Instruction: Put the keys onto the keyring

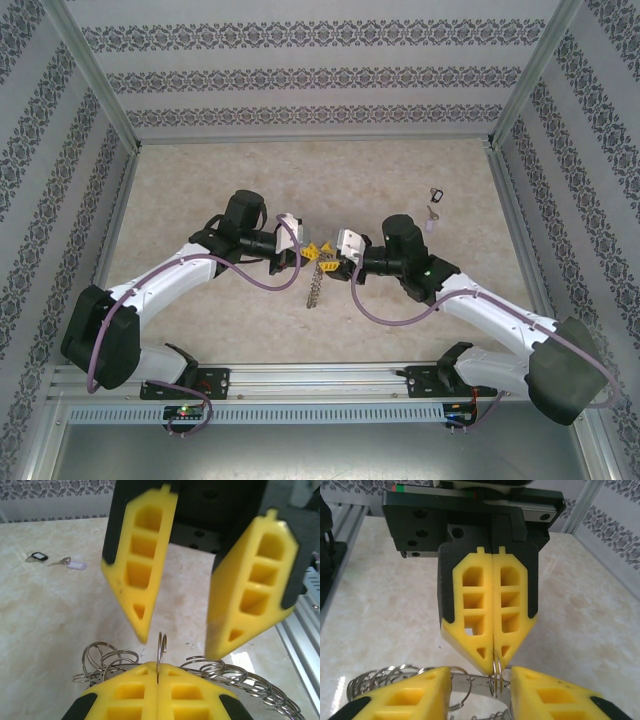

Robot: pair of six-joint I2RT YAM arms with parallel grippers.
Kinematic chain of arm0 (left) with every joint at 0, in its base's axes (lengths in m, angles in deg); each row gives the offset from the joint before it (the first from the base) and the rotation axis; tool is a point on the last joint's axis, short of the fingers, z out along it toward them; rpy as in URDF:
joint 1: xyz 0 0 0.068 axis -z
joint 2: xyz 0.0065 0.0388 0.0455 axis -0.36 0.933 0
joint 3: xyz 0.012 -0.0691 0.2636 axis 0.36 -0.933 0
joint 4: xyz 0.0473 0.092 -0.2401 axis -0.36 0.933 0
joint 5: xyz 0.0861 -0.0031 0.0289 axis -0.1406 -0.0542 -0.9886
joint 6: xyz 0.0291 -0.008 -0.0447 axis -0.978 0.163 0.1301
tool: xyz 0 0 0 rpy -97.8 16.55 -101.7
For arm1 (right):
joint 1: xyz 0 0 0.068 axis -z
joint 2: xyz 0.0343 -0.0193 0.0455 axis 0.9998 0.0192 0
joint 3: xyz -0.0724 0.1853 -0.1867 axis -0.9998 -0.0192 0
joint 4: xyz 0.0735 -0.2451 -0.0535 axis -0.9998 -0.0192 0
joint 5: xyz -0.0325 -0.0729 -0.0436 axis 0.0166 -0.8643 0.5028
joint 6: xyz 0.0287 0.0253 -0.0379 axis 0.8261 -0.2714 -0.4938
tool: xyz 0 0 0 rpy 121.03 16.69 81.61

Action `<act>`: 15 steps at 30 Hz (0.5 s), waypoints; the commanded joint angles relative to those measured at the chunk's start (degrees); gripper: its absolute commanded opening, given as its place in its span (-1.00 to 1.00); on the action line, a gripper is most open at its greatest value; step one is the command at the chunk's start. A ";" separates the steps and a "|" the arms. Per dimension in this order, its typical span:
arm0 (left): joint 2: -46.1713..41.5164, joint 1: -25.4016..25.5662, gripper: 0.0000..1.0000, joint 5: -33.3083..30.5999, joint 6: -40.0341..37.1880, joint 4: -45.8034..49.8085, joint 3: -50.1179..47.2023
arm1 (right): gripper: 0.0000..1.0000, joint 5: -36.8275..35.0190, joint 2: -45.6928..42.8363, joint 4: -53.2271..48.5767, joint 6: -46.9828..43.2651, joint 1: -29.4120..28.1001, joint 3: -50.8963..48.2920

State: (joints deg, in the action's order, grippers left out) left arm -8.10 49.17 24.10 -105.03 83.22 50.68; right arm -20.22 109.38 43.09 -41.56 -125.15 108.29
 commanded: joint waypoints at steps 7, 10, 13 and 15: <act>-4.02 0.80 -1.00 -12.89 -6.60 5.69 1.44 | -0.10 -6.23 -8.35 -0.16 -1.01 5.22 -6.01; -4.94 1.19 -1.00 -17.42 -7.56 6.60 1.95 | 0.25 -19.15 -9.52 2.04 11.59 7.56 -5.13; -4.73 1.21 -1.00 -20.35 -5.95 7.20 3.30 | 0.62 -36.12 -7.53 -4.50 35.51 13.61 0.58; -3.90 1.20 -1.00 -21.29 -2.97 8.01 5.14 | 0.46 -35.35 -4.42 -12.44 46.78 20.59 5.04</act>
State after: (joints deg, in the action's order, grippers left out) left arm -11.49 49.92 6.11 -109.86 89.91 51.95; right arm -44.66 102.69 38.13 -17.52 -110.75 107.70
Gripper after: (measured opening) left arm 0.047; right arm 0.762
